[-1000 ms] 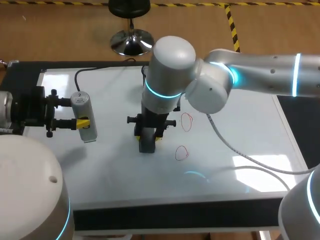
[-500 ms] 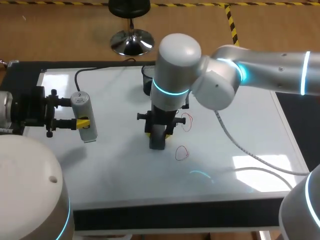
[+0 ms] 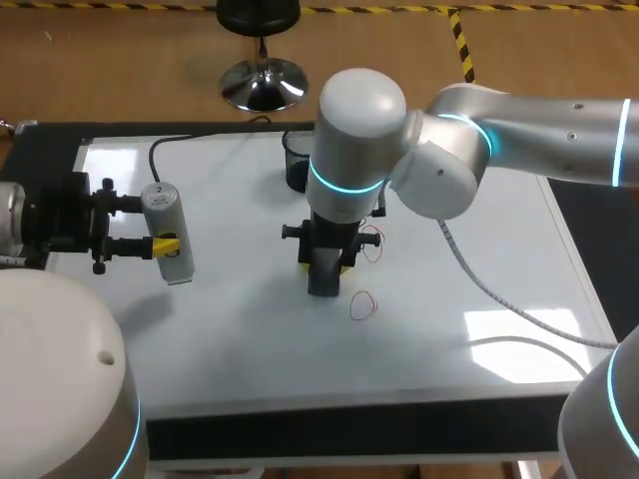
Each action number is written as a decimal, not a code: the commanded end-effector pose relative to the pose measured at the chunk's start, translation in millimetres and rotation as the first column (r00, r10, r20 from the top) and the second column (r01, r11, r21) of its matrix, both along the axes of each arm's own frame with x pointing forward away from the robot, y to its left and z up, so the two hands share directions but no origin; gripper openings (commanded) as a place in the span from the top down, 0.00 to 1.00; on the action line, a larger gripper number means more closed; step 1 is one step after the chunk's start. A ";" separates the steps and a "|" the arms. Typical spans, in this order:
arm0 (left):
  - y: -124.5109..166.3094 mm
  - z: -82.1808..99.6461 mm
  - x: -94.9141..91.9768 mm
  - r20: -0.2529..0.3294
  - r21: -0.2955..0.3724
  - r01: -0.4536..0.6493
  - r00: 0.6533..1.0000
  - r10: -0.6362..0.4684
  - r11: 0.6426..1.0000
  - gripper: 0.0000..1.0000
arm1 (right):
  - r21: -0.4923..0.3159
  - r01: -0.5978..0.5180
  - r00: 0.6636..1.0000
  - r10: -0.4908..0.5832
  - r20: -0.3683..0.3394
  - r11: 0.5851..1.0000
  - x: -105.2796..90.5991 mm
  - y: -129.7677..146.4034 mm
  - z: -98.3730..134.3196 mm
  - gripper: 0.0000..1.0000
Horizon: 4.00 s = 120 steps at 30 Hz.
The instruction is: Pick up the inspection probe, press it on each red-marked spot on the whiteboard one by one, put down the probe, pick up the eraser, and wipe off all the red marks.
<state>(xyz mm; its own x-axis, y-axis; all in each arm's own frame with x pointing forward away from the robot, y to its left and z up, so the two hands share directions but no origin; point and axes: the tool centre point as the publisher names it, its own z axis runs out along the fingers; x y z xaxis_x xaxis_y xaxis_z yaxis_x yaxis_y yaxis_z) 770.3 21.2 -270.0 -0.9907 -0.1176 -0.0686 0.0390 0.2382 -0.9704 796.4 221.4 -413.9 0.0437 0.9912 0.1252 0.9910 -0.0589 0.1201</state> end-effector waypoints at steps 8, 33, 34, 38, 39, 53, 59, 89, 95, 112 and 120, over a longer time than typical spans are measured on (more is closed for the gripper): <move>-0.2 1.4 -1.3 0.003 0.000 -0.003 1.000 0.003 1.000 1.00 | 0.013 -0.036 0.999 0.036 0.039 0.999 -15.6 15.6 24.7 1.00; -0.2 1.4 -1.3 0.003 0.000 -0.003 1.000 0.003 1.000 1.00 | 0.057 -0.074 0.997 0.075 -0.017 0.996 -14.3 38.2 -3.9 1.00; -0.2 1.4 -1.3 0.003 0.000 -0.003 1.000 0.003 1.000 1.00 | 0.056 -0.072 0.997 0.073 -0.017 0.996 -13.8 36.2 -4.1 1.00; -0.2 1.4 -1.3 0.003 0.000 -0.003 1.000 0.003 1.000 1.00 | 0.053 -0.056 0.998 0.057 -0.020 0.997 -11.4 28.2 -7.0 1.00; -0.2 1.4 -1.3 0.003 0.000 -0.003 1.000 0.003 1.000 1.00 | 0.053 -0.053 0.998 0.054 -0.022 0.997 -11.0 26.6 -8.1 1.00; -0.2 1.4 -1.3 0.003 0.000 -0.003 1.000 0.003 1.000 1.00 | 0.012 0.001 1.000 -0.001 -0.015 1.000 -3.0 -2.7 -7.0 1.00; -0.2 1.4 -1.3 0.003 0.000 -0.003 1.000 0.003 1.000 1.00 | 0.012 0.020 1.000 -0.020 -0.015 1.000 0.8 -14.4 -2.7 1.00; -0.2 1.4 -1.3 0.003 0.000 -0.003 1.000 0.003 1.000 1.00 | -0.034 0.012 0.998 -0.010 0.057 0.999 -7.3 -99.2 80.1 1.00; -0.2 1.4 -1.3 0.003 0.000 -0.003 1.000 0.003 1.000 1.00 | -0.033 0.000 1.000 0.001 0.028 0.999 -8.8 -120.8 84.1 1.00; -0.2 1.4 -1.3 0.003 0.000 -0.003 1.000 0.003 1.000 1.00 | -0.090 0.009 1.000 -0.008 0.007 0.996 -35.9 -179.5 81.5 1.00; -0.2 1.4 -1.3 0.003 0.000 -0.003 1.000 0.003 1.000 1.00 | -0.102 0.019 1.000 -0.018 0.005 0.995 -43.3 -203.0 83.5 1.00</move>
<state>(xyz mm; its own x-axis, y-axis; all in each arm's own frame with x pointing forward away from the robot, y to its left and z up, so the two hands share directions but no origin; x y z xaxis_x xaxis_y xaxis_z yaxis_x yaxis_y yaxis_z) 770.2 21.2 -270.0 -0.9907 -0.1177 -0.0686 0.0389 0.2381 -0.9704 759.8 30.9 -334.7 0.0655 0.9978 0.0023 0.9904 -0.0653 0.1219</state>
